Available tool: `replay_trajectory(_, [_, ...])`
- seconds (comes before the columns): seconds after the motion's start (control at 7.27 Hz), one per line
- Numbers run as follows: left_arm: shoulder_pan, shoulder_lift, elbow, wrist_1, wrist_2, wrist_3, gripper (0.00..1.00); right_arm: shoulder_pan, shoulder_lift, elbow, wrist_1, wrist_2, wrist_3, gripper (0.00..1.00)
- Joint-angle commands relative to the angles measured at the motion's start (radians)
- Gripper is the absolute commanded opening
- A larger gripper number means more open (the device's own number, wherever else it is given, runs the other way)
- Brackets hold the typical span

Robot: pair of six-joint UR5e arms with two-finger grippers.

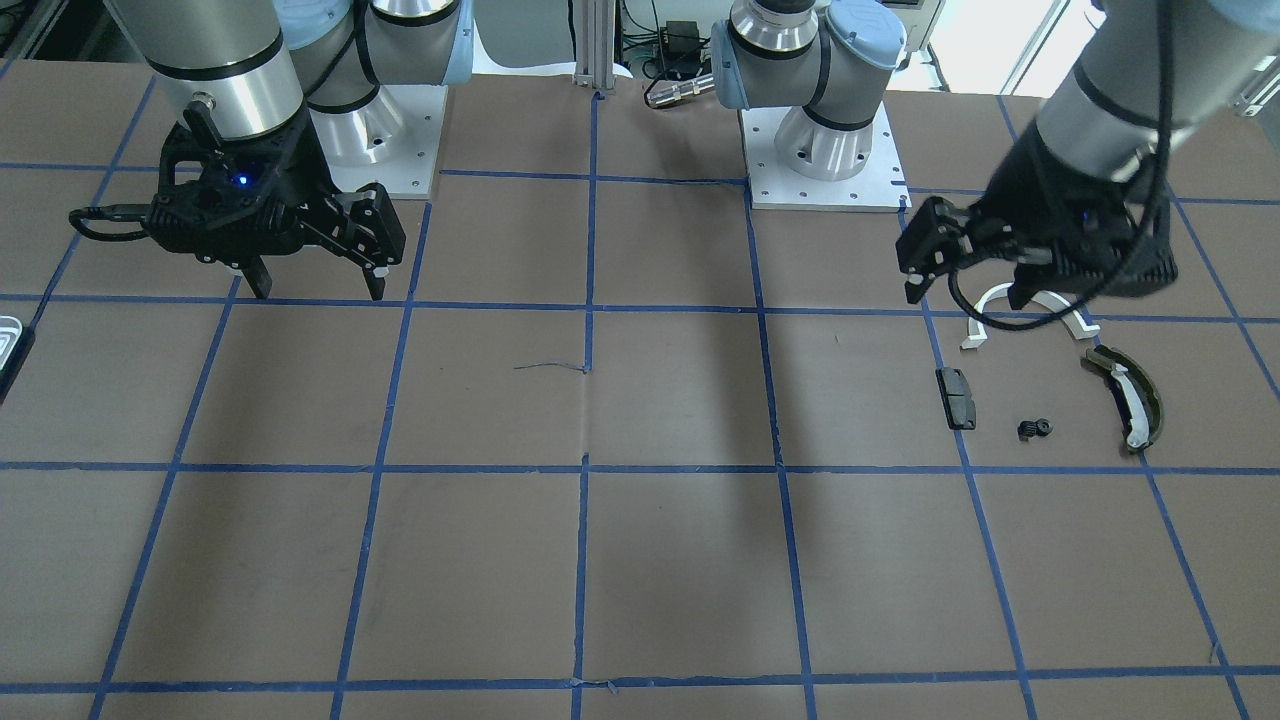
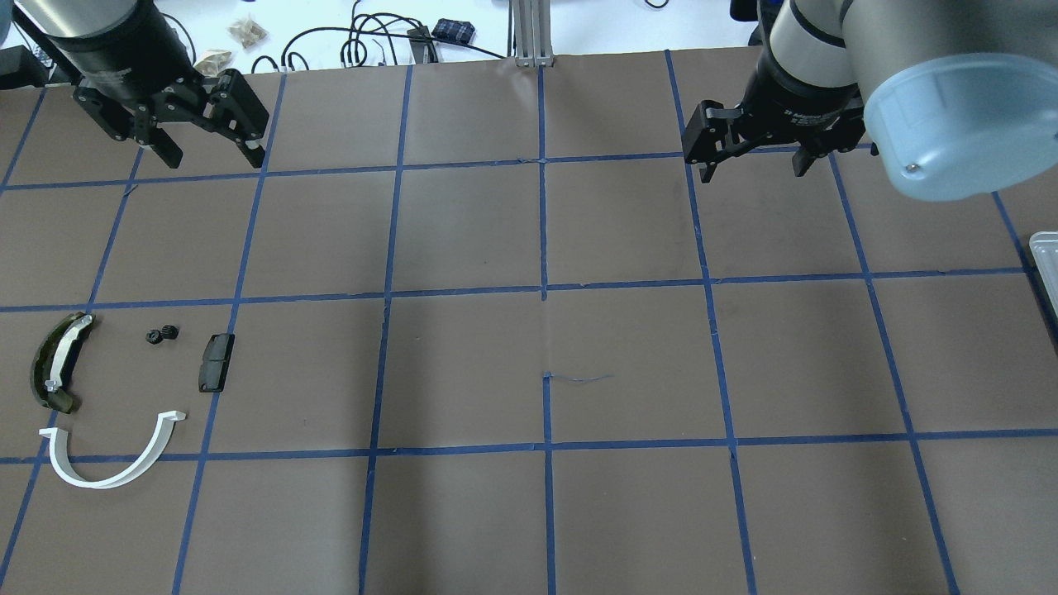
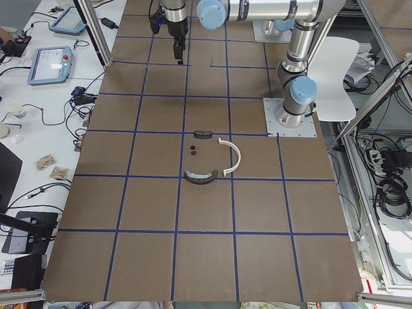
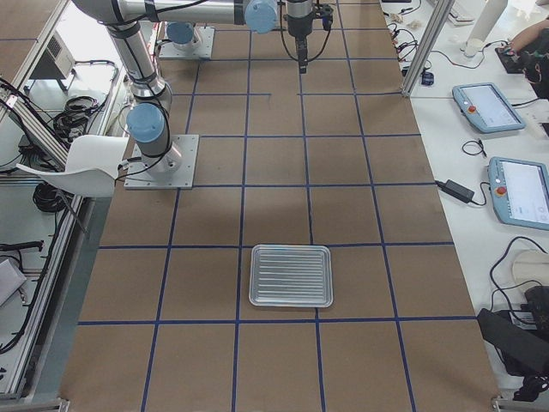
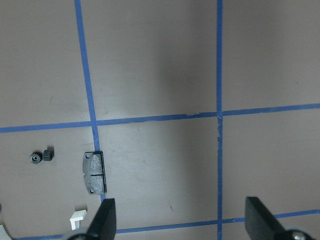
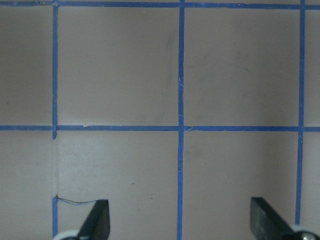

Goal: Place bearing gear from tray to pile

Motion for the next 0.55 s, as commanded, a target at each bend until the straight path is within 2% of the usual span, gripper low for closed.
replay_trajectory(0.0, [-0.081,0.068,-0.017,-0.004,0.001,-0.096,0.92,0.000,-0.001,-0.009,0.003,0.003,0.013,1.00])
replay_trajectory(0.28, [-0.081,0.109,-0.147,-0.009,-0.004,-0.097,0.91,0.001,-0.001,-0.010,0.003,0.006,0.018,1.00])
replay_trajectory(0.41, [-0.081,0.117,-0.156,0.040,-0.004,-0.101,0.92,0.000,-0.001,-0.012,0.003,0.005,0.018,1.00])
